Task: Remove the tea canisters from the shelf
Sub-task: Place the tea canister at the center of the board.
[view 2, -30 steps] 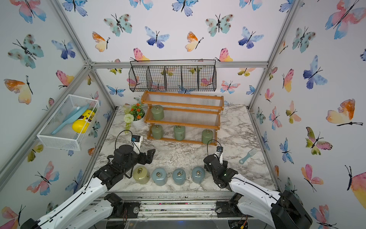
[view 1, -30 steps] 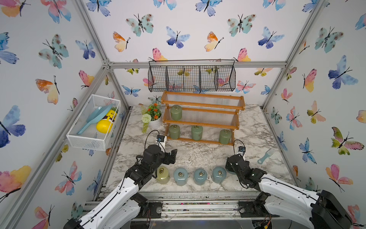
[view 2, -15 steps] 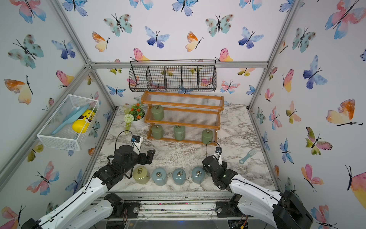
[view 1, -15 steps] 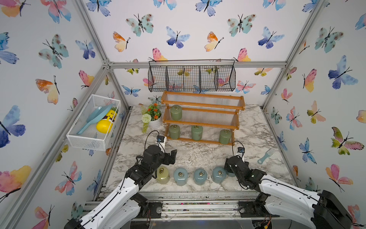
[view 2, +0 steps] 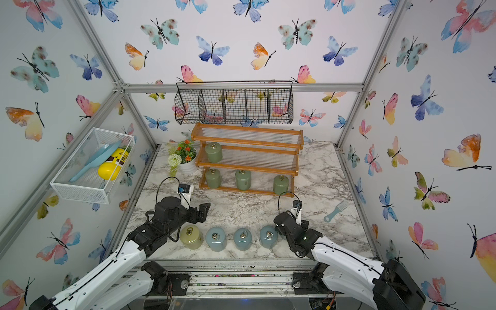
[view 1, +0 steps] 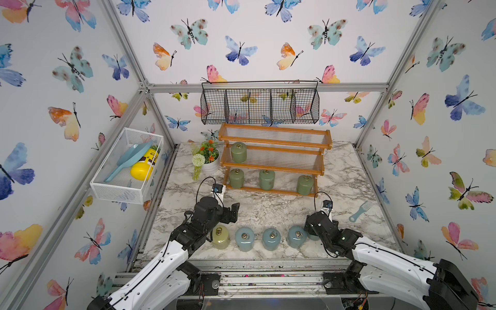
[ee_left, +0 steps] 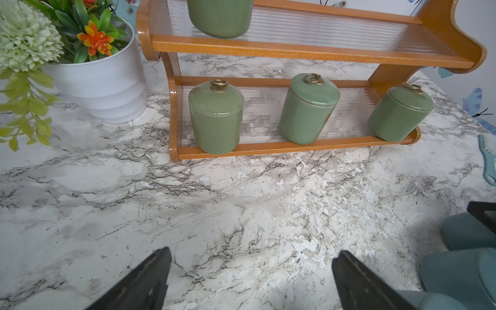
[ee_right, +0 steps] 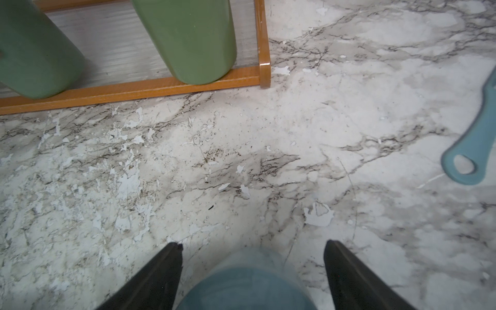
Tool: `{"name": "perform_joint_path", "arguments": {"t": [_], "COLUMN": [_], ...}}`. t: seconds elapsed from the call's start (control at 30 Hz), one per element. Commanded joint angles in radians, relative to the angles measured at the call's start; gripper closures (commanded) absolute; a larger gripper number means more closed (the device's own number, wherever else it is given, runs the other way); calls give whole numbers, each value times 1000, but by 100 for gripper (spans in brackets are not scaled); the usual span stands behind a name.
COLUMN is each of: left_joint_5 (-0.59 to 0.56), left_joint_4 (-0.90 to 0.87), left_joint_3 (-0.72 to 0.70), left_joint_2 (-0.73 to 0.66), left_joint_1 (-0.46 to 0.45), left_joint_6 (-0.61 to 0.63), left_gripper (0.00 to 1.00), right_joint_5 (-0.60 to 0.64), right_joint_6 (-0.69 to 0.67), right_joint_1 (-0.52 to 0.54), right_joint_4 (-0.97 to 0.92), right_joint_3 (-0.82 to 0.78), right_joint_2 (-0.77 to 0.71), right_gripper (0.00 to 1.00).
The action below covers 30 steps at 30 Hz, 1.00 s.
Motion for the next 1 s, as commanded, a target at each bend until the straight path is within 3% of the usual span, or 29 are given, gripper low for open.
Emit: {"name": "perform_joint_path", "arguments": {"t": [0.0,0.5,0.97], "left_joint_5": [21,36,36], "left_joint_4": [20,28,33], "left_joint_3": [-5,-14,-22], "left_joint_2": [-2,-4,-5], "left_joint_1": [7,12,14], "left_joint_6": [6,6,1], "left_gripper": [2,2,2], "right_joint_5": [4,-48,-134], "right_joint_6": [72,209,176], "right_joint_1": [5,5,5], "right_joint_4": [-133,-355,-313], "right_joint_3": [39,72,47], "right_joint_2": [-31,-27,-67], "right_gripper": [13,14,15]}}
